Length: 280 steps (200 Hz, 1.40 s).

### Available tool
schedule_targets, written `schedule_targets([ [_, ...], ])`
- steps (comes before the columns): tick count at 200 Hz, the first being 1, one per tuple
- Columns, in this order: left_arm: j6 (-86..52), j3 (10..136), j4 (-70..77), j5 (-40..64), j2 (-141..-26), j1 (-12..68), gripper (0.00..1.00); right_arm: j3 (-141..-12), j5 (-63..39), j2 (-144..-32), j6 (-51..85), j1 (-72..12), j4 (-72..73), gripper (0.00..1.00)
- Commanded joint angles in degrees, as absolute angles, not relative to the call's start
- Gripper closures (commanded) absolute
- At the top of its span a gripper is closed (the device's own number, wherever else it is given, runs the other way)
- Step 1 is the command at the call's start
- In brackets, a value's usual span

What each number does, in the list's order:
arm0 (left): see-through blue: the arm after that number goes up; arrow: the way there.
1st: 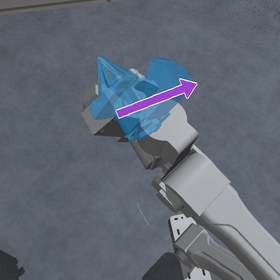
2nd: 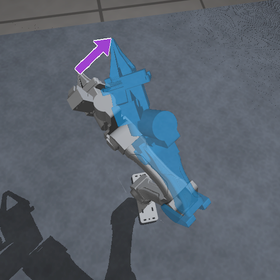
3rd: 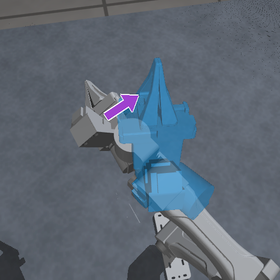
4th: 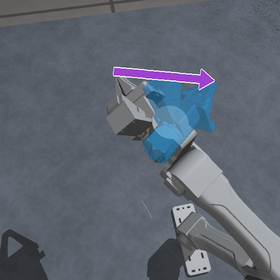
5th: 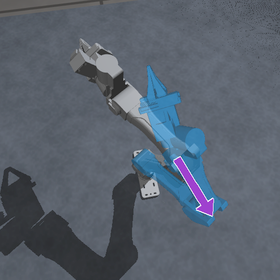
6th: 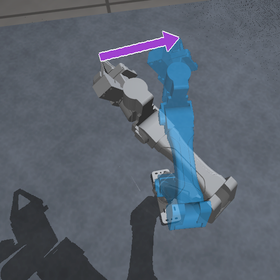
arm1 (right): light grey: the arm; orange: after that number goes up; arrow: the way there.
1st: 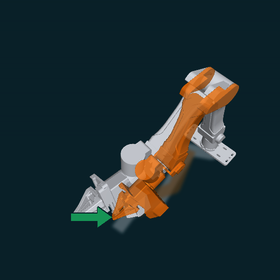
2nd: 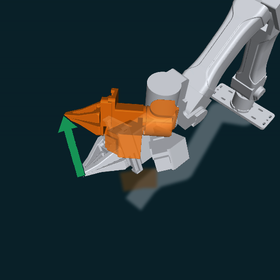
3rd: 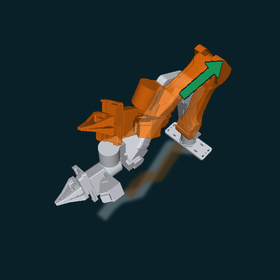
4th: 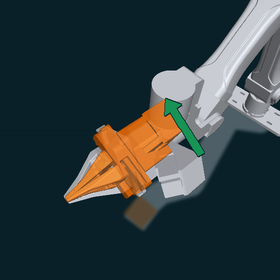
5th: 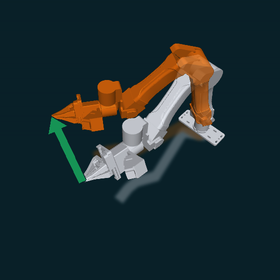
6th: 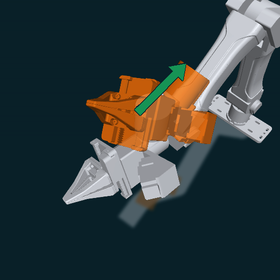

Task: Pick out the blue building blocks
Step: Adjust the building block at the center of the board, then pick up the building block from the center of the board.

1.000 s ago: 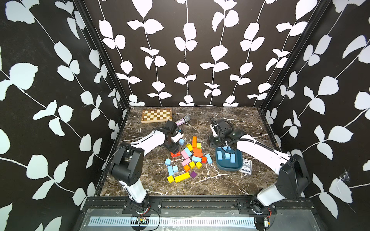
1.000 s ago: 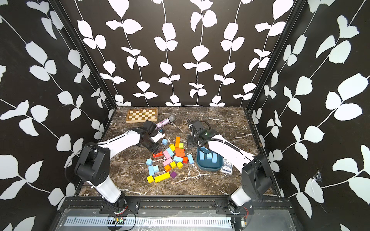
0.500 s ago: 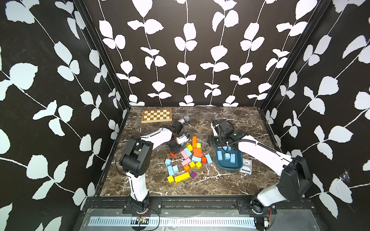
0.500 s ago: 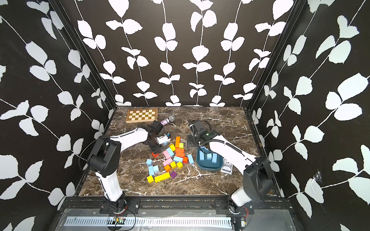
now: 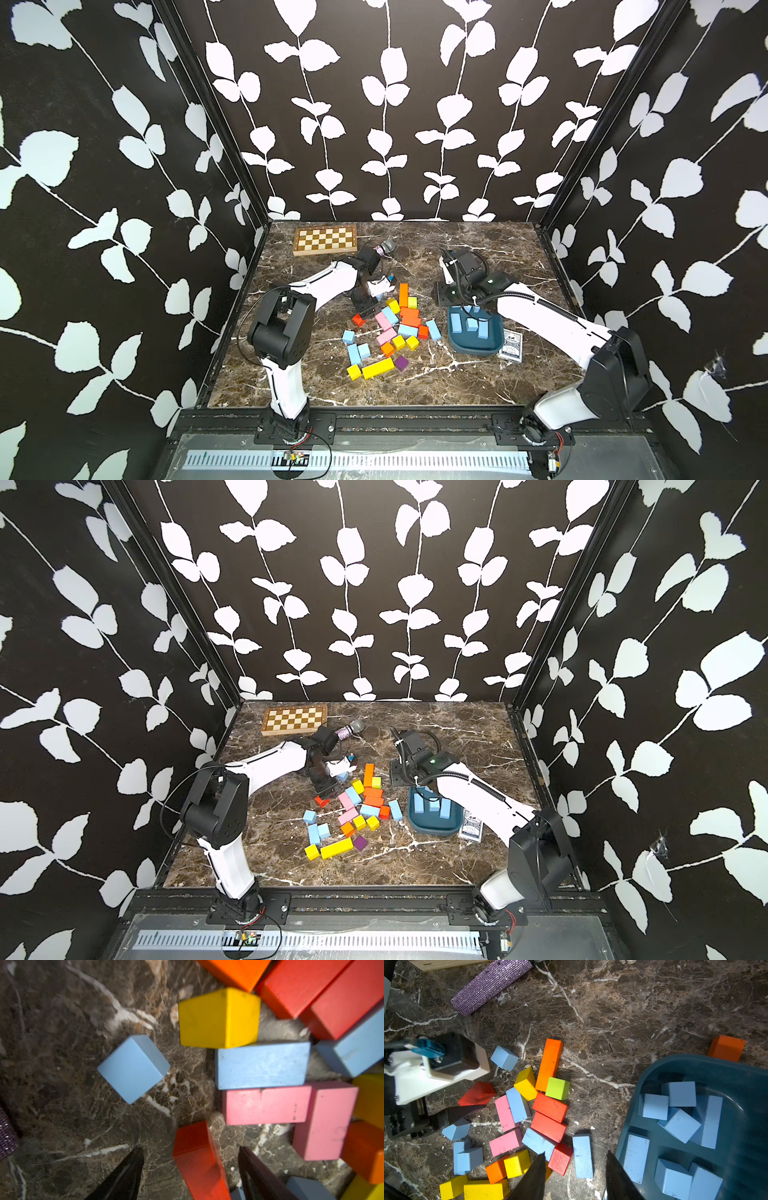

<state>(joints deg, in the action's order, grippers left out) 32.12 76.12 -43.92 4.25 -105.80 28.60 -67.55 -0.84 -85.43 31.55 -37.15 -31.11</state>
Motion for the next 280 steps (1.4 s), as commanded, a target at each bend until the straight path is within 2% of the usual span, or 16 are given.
schedule_targets([
  [1, 28.17, 79.77, -43.13, 6.01, -105.01, 28.83, 0.24, -67.58, 0.16, -84.64, 31.38, -37.53, -31.75, 0.54],
  [95, 15.85, 89.88, -43.76, 4.14, -115.23, 28.91, 0.23, -67.61, 0.52, -83.7, 30.91, -37.53, -32.43, 0.54],
  [108, 15.35, 90.0, -43.66, 3.19, -116.17, 28.83, 0.27, -67.51, 0.84, -83.37, 30.76, -37.53, -32.63, 0.54],
  [136, 14.59, 90.08, -43.75, 1.47, -117.83, 28.85, 0.43, -67.36, 1.12, -82.97, 30.59, -37.53, -33.05, 0.54],
  [160, 14.33, 90.28, -43.63, 1.35, -118.64, 28.85, 0.61, -67.12, 1.27, -82.71, 30.6, -37.53, -33.16, 0.54],
  [190, 15.54, 90.87, -44.13, 2.02, -117.34, 28.9, 0.75, -66.67, 1.57, -81.98, 30.41, -37.44, -33.05, 0.54],
  [235, 23.49, 87.07, -41.54, 8.25, -108.44, 28.87, 0.8, -65.7, -1.25, -81.04, 31.25, -35.92, -30.31, 0.55],
  [280, 44.06, 77.0, -37.61, 20.06, -95.61, 28.91, 0.81, -64.45, -13.07, -81.0, 35.77, -32.55, -23.19, 0.54],
])
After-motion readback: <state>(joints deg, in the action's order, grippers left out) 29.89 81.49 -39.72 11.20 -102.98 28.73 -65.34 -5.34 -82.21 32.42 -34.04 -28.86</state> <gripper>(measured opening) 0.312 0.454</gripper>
